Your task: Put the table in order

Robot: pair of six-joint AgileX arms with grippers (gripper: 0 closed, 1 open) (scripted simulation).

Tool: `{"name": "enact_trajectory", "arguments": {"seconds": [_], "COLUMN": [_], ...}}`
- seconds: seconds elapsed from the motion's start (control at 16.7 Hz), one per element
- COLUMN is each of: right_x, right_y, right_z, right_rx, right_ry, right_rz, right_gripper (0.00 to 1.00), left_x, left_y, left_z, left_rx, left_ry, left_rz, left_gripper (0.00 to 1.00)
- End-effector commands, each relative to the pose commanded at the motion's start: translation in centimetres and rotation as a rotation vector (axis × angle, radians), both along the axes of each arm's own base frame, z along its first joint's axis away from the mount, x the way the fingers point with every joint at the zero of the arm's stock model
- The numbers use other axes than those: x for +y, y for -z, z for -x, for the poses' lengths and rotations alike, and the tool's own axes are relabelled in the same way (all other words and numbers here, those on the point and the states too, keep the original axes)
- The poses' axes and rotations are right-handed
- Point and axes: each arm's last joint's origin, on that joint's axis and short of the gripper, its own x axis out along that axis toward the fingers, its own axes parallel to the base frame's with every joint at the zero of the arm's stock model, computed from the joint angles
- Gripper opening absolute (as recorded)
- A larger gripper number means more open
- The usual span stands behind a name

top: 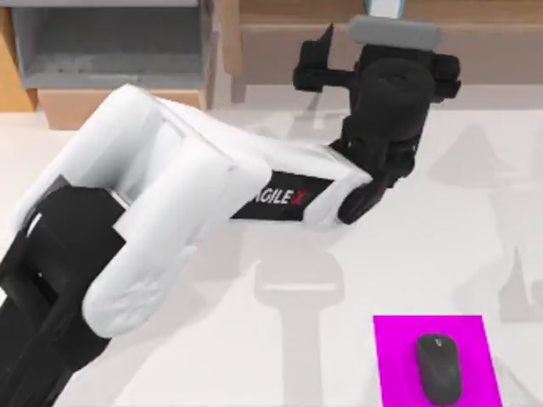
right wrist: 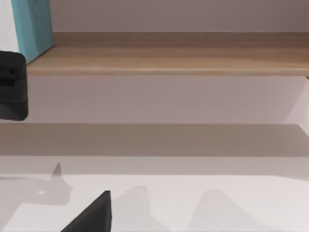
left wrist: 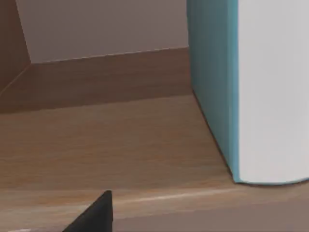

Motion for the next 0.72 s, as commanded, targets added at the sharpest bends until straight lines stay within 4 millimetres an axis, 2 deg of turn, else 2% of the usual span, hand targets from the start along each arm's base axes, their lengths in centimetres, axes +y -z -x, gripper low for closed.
{"name": "enact_trajectory", "arguments": {"seconds": [0.24,0.48,0.72], "right_x": [0.0,0.0,0.0], "right_y": [0.0,0.0,0.0], "right_z": [0.0,0.0,0.0], "right_rx": [0.0,0.0,0.0], "right_ry": [0.0,0.0,0.0], "right_rz": [0.0,0.0,0.0], "right_gripper": [1.0,1.0,1.0], "left_x": [-2.2,-2.4,-2.3], "left_y": [-3.0,-6.2,-6.8], "left_z": [-1.1,-2.7,-3.1], "left_rx": [-0.003,-0.021,-0.028], "left_ry": [-0.001,-0.036,-0.051], "left_rz": [0.051,0.098,0.111], "left_gripper": [1.0,1.0,1.0]}}
